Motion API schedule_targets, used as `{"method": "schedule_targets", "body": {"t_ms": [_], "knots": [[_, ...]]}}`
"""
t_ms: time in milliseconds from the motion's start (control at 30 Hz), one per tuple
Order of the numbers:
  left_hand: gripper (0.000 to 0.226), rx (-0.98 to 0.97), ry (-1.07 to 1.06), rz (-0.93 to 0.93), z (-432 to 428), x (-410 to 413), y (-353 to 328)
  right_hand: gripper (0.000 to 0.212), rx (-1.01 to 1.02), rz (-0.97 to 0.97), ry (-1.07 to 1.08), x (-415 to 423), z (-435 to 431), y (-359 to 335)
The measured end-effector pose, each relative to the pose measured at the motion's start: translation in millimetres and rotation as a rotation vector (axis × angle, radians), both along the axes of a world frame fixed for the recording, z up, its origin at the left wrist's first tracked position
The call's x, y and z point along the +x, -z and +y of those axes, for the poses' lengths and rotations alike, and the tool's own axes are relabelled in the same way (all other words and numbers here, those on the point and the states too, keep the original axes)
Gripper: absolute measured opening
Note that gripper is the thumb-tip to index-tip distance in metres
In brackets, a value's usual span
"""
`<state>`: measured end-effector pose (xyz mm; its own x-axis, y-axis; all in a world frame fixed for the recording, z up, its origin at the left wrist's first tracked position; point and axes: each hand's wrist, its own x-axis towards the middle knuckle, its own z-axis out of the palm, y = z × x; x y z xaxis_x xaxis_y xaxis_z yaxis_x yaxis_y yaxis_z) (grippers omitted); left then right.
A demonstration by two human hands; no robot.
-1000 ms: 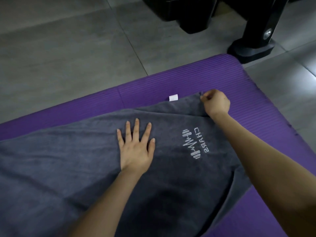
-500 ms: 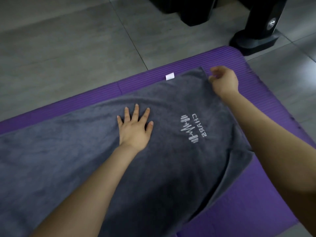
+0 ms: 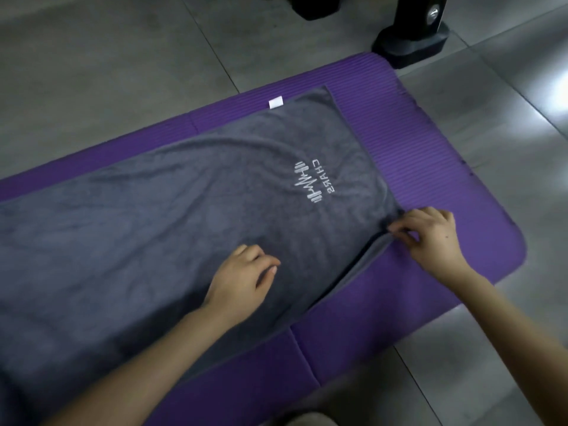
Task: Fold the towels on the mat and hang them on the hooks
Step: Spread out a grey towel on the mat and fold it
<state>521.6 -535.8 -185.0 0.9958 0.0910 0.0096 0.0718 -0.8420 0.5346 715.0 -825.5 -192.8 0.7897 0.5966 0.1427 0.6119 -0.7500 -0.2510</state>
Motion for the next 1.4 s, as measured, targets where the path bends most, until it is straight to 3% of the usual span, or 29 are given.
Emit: {"method": "schedule_targets", "body": {"t_ms": [100, 200, 333, 500, 633, 733, 800, 900, 1000, 1167, 1300, 1400], "knots": [[0.033, 0.029, 0.075, 0.055, -1.0, -27.8, -7.0, 0.029, -0.064, 0.018, -0.043, -1.3, -30.8, -1.8], [0.035, 0.07, 0.133, 0.133, 1.1, -48.5, -7.5, 0.026, -0.144, 0.052, 0.013, -16.8, -42.7, -1.1], [0.024, 0.123, 0.171, 0.216, 1.5, -74.5, 1.3, 0.037, 0.182, 0.189, 0.394, -41.8, -22.3, -3.4], [0.03, 0.139, 0.223, 0.22, 0.1, -82.2, -4.7, 0.017, 0.454, 0.378, 0.853, -49.8, 15.5, -12.4], [0.029, 0.079, 0.161, 0.254, 10.9, -74.3, -21.6, 0.037, 0.32, 0.441, 0.929, -42.4, 23.8, -17.1], [0.027, 0.017, 0.106, 0.363, 26.3, -63.9, -42.5, 0.04, 0.403, 0.46, 0.935, -42.2, 27.9, -23.4], [0.024, -0.125, 0.023, 0.4, 35.7, -57.8, -59.2, 0.039, 0.536, 0.477, 0.862, -46.5, 37.7, -28.9], [0.015, -0.493, -0.236, 0.523, 48.1, -56.7, -88.9, 0.036, 0.732, 0.632, 0.646, -66.3, 78.1, -47.8], [0.014, -0.775, -0.499, 0.668, 66.5, -72.6, -114.7, 0.037, 0.811, 0.757, 0.433, -102.4, 139.2, -77.0], [0.018, -0.865, -0.753, 0.731, 116.7, -134.8, -144.3, 0.037, 0.819, 1.061, 0.017, -193.2, 230.3, -123.0], [0.015, -0.906, -1.004, 0.688, 158.2, -201.0, -143.3, 0.037, 0.566, 1.374, -0.234, -262.5, 273.5, -115.7], [0.012, -1.01, -1.162, 0.608, 178.9, -245.2, -131.2, 0.031, 0.213, 1.215, -0.367, -278.0, 292.7, -89.5]]}}
